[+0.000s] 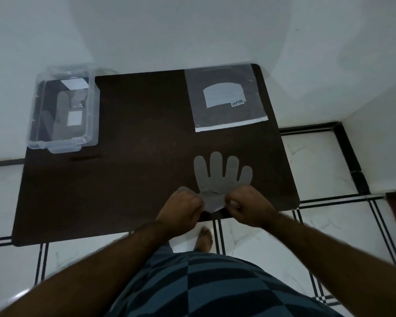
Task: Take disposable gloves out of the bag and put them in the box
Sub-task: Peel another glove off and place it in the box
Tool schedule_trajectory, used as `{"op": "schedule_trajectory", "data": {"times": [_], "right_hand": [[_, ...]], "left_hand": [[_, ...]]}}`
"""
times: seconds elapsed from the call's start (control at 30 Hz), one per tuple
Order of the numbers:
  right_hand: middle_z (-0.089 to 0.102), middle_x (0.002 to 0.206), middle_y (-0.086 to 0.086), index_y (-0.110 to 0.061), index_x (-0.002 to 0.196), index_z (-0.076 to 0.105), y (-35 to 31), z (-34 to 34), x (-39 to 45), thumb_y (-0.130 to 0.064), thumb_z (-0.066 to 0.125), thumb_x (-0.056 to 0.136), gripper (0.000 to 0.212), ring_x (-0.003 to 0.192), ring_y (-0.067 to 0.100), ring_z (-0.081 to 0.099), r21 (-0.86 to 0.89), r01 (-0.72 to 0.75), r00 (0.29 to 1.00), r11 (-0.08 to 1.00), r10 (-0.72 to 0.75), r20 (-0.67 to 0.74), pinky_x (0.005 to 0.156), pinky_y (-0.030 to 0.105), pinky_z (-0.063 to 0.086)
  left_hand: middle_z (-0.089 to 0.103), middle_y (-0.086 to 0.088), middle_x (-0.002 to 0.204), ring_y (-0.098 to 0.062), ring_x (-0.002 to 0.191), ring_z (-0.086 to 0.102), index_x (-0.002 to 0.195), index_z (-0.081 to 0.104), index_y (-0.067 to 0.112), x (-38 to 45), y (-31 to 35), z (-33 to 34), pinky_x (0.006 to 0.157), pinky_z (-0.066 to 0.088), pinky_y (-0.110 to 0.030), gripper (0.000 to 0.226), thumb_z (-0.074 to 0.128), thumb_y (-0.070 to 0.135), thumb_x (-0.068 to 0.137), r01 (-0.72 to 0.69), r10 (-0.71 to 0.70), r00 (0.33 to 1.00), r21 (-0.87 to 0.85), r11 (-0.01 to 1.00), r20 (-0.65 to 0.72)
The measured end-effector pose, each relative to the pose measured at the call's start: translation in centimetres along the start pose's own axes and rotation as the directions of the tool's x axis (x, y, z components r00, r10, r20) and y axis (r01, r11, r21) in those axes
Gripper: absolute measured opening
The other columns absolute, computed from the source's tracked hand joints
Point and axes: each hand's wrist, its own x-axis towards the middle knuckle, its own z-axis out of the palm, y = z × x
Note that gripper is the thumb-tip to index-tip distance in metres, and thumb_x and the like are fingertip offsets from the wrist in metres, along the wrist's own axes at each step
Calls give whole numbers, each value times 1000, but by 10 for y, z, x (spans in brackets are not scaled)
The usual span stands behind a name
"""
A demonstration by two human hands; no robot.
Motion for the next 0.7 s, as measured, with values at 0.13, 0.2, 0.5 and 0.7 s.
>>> {"op": "schedule_trajectory", "data": {"times": [0.13, 0.2, 0.5, 0.7], "right_hand": [[69, 101, -8, -23, 105, 69, -23, -40, 45, -30, 65, 98, 10, 94, 5, 63, 131, -54, 992, 990, 68, -106, 86, 31, 55], [71, 103, -7, -21, 109, 71, -35, -58, 75, -23, 68, 98, 12, 96, 7, 66, 187, -51, 984, 981, 81, -160, 88, 31, 57], [73, 99, -11, -21, 110, 74, -121, -126, 217, -15, 68, 102, 13, 93, 2, 69, 407, -4, 957, 913, 121, -262, 81, 17, 57], [79, 100, 0, -15, 100, 77, -204, -145, 326, -11, 70, 99, 8, 89, 11, 75, 571, -49, 957, 820, 202, -208, 69, 23, 59]], "left_hand": [[70, 9, 105, -7, 100, 65, 109, 69, 27, 17, -6, -45, 90, 58, -38, 7, 63, 25, 105, 273, -322, 940, -322, 907, -111], [74, 7, 105, -8, 96, 72, 110, 68, 29, 24, -12, -76, 84, 63, -39, 9, 67, 22, 105, 303, -431, 890, -512, 804, -149], [76, 12, 99, 2, 91, 74, 113, 72, 29, 38, -93, -211, 78, 59, -15, 15, 69, 16, 105, 214, -517, 735, -573, 791, -439], [78, 12, 87, 2, 81, 74, 99, 77, 23, 13, -179, -303, 80, 58, -20, 11, 73, 14, 102, 205, -537, 675, -570, 796, -506]]}}
